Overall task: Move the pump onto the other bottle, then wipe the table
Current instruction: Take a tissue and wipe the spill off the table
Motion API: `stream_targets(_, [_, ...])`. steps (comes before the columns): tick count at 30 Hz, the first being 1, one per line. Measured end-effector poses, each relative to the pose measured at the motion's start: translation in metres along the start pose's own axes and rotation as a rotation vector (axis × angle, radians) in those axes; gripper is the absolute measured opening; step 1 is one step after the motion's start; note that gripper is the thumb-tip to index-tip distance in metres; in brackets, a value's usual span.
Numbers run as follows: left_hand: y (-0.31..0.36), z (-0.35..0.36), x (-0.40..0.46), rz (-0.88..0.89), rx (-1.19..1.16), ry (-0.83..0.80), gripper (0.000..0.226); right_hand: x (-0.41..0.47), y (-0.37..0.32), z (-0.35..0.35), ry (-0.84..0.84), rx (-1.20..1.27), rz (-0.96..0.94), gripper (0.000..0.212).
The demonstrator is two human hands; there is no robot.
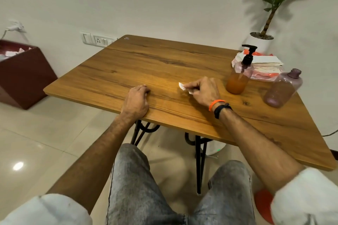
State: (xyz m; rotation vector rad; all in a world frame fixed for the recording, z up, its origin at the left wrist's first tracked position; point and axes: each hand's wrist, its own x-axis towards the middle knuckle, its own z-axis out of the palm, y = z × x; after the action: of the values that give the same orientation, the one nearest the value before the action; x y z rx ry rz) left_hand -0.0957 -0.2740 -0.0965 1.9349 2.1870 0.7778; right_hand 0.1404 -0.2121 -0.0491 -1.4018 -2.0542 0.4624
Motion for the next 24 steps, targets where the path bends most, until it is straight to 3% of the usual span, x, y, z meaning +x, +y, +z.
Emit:
stream_targets(4, [0.0, -0.001, -0.001, 0.003, 0.001, -0.016, 0.037, 0.007, -0.006, 0.029, -0.099, -0.214, -0.033, 0.036])
stream_targets(7, [0.0, -0.001, 0.0, -0.002, 0.0, -0.007, 0.036, -0.022, -0.025, 0.037, -0.224, -0.223, -0.203, 0.04])
stream_targets(12, [-0.003, -0.003, 0.01, 0.0, -0.028, -0.002, 0.033, -0.074, -0.04, 0.02, -0.377, -0.066, -0.389, 0.035])
stream_targets(15, [-0.004, -0.006, 0.023, -0.01, -0.035, -0.001, 0.033, -0.065, -0.037, 0.003, -0.49, 0.156, -0.29, 0.038])
stream_targets(17, [-0.005, -0.007, 0.028, -0.01, -0.032, -0.011, 0.033, -0.037, -0.03, -0.001, -0.363, 0.31, -0.121, 0.036])
stream_targets(19, [-0.007, -0.007, 0.031, -0.009, -0.037, -0.021, 0.035, 0.002, -0.019, 0.003, -0.128, 0.343, 0.027, 0.029])
stream_targets(21, [-0.007, -0.007, 0.028, -0.005, -0.041, -0.019, 0.036, 0.035, -0.009, 0.009, 0.029, 0.18, 0.086, 0.027])
stream_targets(24, [-0.009, -0.005, 0.029, 0.006, -0.036, -0.023, 0.037, 0.07, 0.007, 0.023, 0.092, -0.051, 0.089, 0.035])
